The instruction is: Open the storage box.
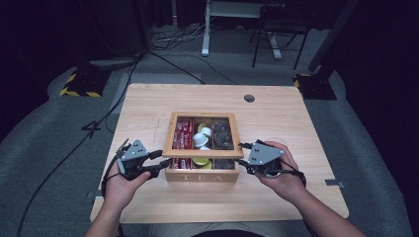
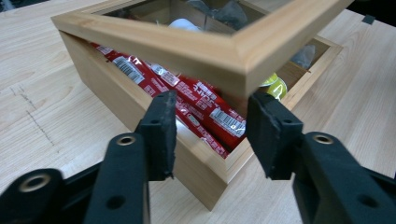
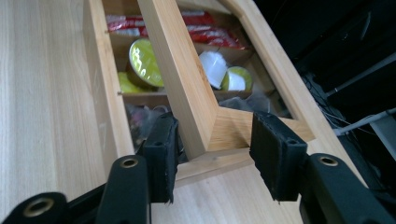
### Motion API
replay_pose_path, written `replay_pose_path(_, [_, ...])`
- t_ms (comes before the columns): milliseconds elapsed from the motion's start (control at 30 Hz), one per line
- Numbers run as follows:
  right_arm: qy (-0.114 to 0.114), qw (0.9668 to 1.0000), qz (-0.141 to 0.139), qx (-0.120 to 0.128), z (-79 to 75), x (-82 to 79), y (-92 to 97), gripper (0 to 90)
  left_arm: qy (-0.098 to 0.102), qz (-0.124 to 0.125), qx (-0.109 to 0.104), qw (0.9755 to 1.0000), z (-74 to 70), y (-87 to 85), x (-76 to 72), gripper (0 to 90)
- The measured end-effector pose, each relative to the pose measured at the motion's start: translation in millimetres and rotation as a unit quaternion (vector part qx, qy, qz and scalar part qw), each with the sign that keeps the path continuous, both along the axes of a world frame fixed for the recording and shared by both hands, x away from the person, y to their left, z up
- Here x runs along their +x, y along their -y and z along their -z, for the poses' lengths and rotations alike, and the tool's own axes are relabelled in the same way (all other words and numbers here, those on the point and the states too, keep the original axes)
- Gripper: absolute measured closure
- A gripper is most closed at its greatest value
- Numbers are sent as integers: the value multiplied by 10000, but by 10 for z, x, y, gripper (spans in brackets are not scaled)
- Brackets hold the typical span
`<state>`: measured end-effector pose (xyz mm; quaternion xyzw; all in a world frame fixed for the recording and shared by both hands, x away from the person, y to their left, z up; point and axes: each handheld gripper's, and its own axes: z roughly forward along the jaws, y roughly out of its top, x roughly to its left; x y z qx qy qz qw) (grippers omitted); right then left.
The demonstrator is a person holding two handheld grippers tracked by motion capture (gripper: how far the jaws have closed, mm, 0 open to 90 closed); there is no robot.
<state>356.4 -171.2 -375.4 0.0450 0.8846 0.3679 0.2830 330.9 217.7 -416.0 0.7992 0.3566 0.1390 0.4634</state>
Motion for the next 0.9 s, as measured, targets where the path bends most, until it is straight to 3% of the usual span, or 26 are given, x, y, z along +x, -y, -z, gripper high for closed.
replay_pose_path(400, [-155,9986,-97,506,-394,258,58,599,91,-242,106,9996,15,-97,-4,416])
replay_pose_path(633, [-366,9959,-81,827,-598,482,79,618,119,-252,378,9989,53,-103,31,345])
replay_pose_path(900, [-550,9931,14,1039,-797,735,75,635,51,-314,311,9990,79,-126,46,310])
